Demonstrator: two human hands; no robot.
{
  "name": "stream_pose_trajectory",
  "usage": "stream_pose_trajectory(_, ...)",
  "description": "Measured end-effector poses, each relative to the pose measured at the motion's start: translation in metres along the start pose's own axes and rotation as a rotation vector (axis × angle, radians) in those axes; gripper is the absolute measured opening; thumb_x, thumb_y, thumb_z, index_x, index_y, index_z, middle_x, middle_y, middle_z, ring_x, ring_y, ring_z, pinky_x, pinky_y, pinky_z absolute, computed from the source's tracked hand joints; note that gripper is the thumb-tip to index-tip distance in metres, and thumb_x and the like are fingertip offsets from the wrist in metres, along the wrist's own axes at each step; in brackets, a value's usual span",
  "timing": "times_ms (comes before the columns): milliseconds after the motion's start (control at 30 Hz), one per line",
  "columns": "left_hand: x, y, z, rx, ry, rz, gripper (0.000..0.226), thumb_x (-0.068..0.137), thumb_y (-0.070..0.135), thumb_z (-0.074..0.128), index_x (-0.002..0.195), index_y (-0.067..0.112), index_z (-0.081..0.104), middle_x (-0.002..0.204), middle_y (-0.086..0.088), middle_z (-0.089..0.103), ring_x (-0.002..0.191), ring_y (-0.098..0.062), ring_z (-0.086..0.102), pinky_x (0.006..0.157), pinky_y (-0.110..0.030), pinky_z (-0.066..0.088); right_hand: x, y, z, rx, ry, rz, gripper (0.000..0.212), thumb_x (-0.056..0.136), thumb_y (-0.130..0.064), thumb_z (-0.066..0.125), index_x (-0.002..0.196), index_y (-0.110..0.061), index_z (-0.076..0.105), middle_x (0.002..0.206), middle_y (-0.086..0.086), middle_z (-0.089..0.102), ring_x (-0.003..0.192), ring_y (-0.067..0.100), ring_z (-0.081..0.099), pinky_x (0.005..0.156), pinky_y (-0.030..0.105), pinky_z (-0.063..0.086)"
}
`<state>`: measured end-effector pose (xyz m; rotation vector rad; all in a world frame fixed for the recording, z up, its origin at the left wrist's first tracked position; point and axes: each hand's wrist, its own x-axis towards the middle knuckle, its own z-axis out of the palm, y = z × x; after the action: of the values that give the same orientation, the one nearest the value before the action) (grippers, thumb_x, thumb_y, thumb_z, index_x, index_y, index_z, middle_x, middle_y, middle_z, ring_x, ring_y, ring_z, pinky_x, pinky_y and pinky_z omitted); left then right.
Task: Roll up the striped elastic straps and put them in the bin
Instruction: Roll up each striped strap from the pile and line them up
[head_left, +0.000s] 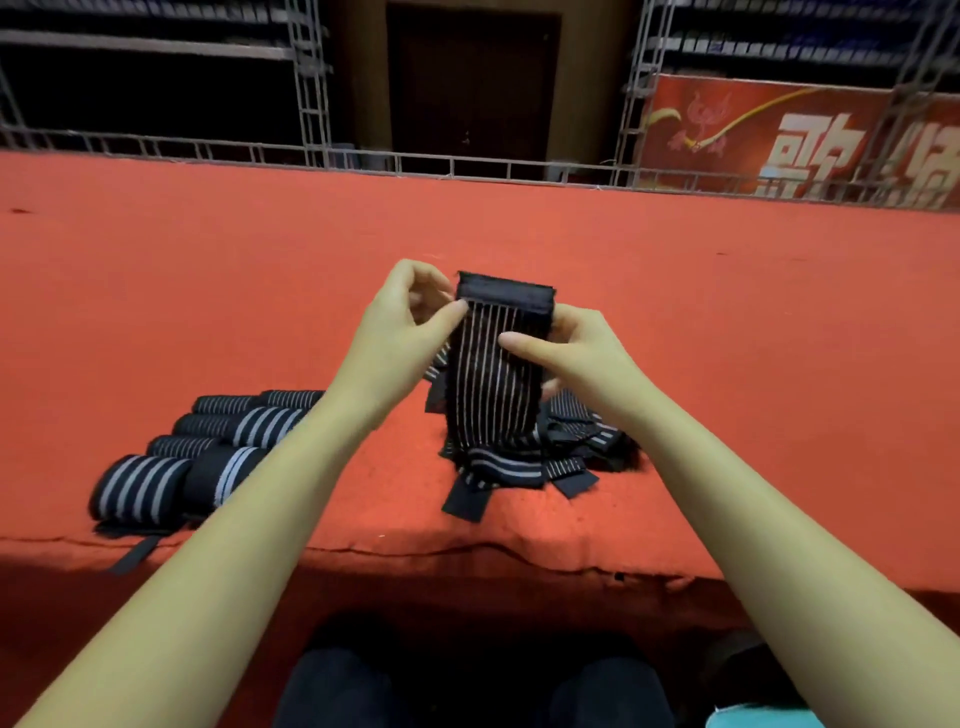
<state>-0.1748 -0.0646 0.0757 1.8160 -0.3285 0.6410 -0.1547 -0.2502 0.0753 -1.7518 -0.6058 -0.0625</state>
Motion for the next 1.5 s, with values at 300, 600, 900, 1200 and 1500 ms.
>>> stream_pose_trajectory(300,-0.013,0.082,-0.033,-0.090,0.025,0.108,0.010,0.096,0.010,0.054,0.097,0.020,0.053,0.080,-0.003,0.058,0.060,-0.004,0.056,0.053,-0.020,0.047,-0.024,-0.087,0.006,0.133,-0.071,-0.114,0.016,0.090,-0.013,0.063,0.106,-0.019,0.063,0.078,-0.007,0.069,0.064,0.011,0.065,0.045,0.024,0.049)
stream_pose_trajectory(600,-0.040,0.037,-0.017,-0.029,-0.052,-0.006,0.024,0.090,0.006,0.062,0.110,0.018,0.066,0.098,0.008,0.064,0.074,-0.007,0.060,0.069,-0.023,0.052,-0.033,-0.039,0.018,0.058,-0.103,0.136,0.031,0.091,-0.014,0.064,0.118,-0.019,0.049,0.094,0.007,0.064,0.070,0.016,0.067,0.049,0.028,0.050)
stream_pose_trajectory(900,-0.071,-0.119,0.038,0.126,-0.117,-0.316,0.013,0.088,0.004,0.064,0.095,0.012,0.071,0.094,0.003,0.068,0.082,0.001,0.058,0.078,-0.012,0.041,-0.037,0.132,0.047,-0.131,0.028,0.306,0.036,0.086,0.003,0.062,0.096,-0.021,0.037,0.073,0.001,0.041,0.060,0.015,0.039,0.056,0.029,0.035)
stream_pose_trajectory(1200,-0.082,-0.178,0.065,0.102,-0.157,-0.456,0.027,0.085,0.002,0.067,0.101,0.023,0.062,0.082,0.003,0.063,0.051,0.004,0.048,0.058,-0.010,0.039,-0.043,0.187,0.048,-0.217,0.107,0.276,0.034,0.088,-0.006,0.065,0.119,-0.019,0.064,0.080,-0.014,0.052,0.058,0.002,0.045,0.064,0.016,0.040)
stream_pose_trajectory(1500,-0.082,-0.175,0.057,0.211,-0.073,-0.340,0.020,0.080,0.010,0.074,0.092,0.022,0.064,0.075,0.002,0.062,0.066,-0.002,0.053,0.067,-0.012,0.042,-0.041,0.189,0.051,-0.366,0.120,0.150,0.037,0.086,0.001,0.064,0.115,-0.022,0.066,0.088,-0.003,0.055,0.071,0.004,0.048,0.070,0.009,0.038)
